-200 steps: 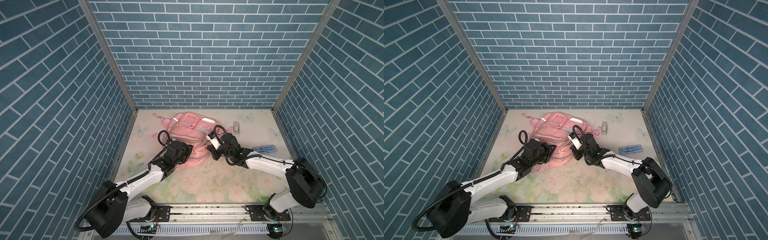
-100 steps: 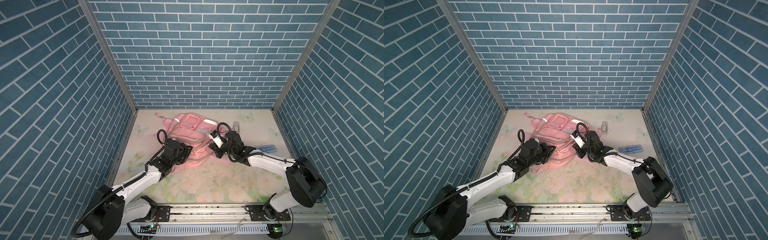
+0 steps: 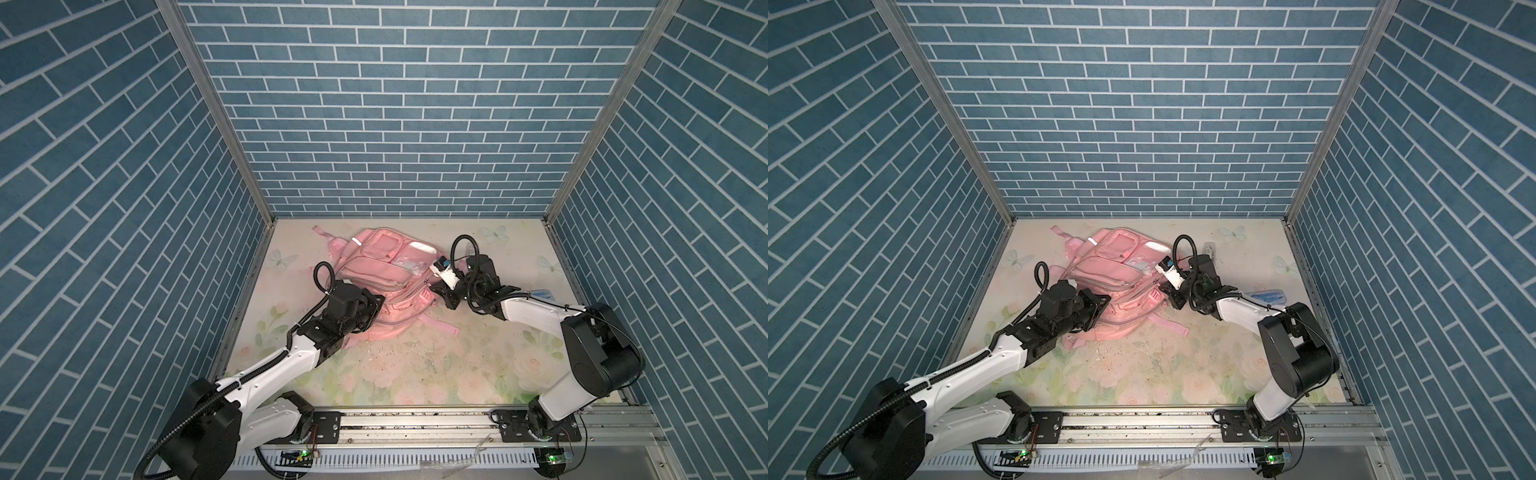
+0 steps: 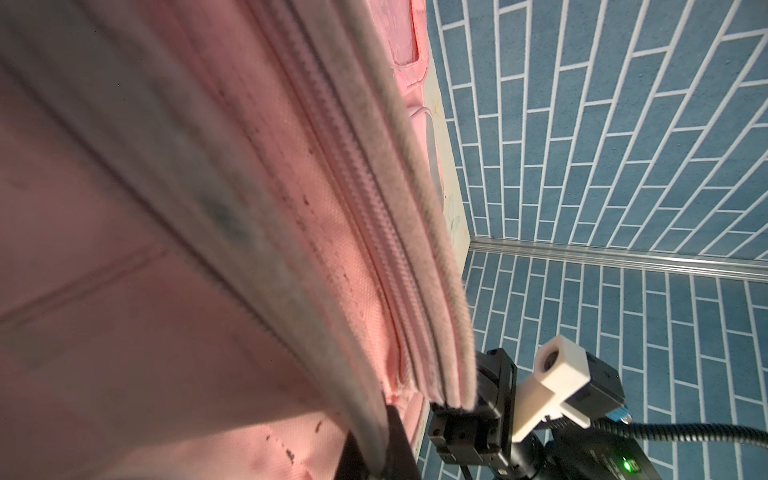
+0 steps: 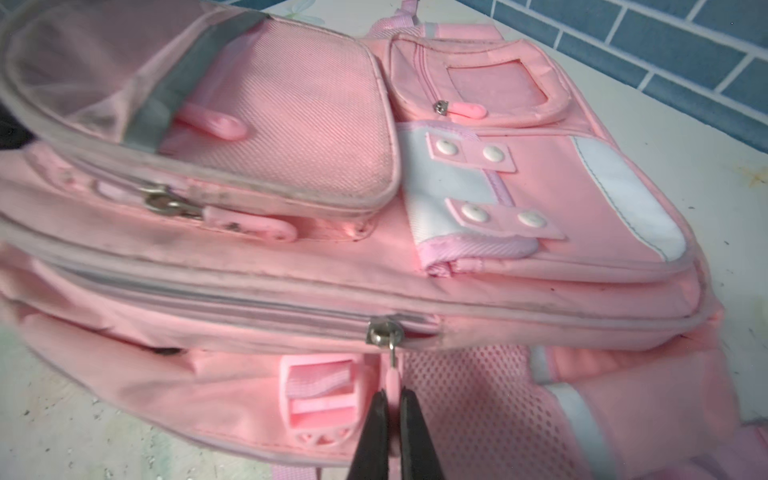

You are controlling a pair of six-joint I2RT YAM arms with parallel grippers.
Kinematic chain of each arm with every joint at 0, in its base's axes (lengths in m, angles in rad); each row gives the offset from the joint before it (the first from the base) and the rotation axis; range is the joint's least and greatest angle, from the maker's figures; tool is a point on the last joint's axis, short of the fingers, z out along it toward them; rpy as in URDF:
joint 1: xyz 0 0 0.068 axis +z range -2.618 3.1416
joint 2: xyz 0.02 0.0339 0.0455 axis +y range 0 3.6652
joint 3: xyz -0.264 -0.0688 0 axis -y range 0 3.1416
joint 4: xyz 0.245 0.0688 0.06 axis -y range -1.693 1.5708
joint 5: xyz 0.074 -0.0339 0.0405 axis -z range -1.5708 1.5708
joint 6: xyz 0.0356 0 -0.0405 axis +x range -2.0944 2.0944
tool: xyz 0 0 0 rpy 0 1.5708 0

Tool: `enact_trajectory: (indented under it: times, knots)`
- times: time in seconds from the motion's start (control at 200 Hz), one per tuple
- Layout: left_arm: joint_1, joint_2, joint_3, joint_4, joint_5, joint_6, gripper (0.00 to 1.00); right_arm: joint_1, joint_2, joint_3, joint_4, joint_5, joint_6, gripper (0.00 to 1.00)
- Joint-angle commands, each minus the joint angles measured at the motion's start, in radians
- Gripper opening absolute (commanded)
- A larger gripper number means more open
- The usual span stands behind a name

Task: Pack the student bag

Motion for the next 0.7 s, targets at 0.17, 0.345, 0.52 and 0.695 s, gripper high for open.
enact_trajectory:
  times: [0.17, 0.345, 0.52, 0.695]
  knots:
    - [-0.051, -0.014, -0.021, 0.089, -0.049, -0.049, 0.0, -0.044, 0.07, 0.096, -0.044, 0.04, -0.052, 0.0]
    - [-0.1, -0.016, -0.035, 0.115, -0.093, -0.09, 0.0, -0.057, 0.129, 0.166, -0.107, 0.112, -0.034, 0.0]
    - [-0.167, -0.005, -0.018, 0.105, -0.161, -0.096, 0.26, -0.066, 0.122, 0.205, -0.161, 0.103, -0.033, 0.22]
    - [-0.172, -0.049, 0.042, -0.038, -0.172, 0.027, 0.5, -0.098, 0.032, 0.137, -0.122, 0.106, 0.052, 0.42]
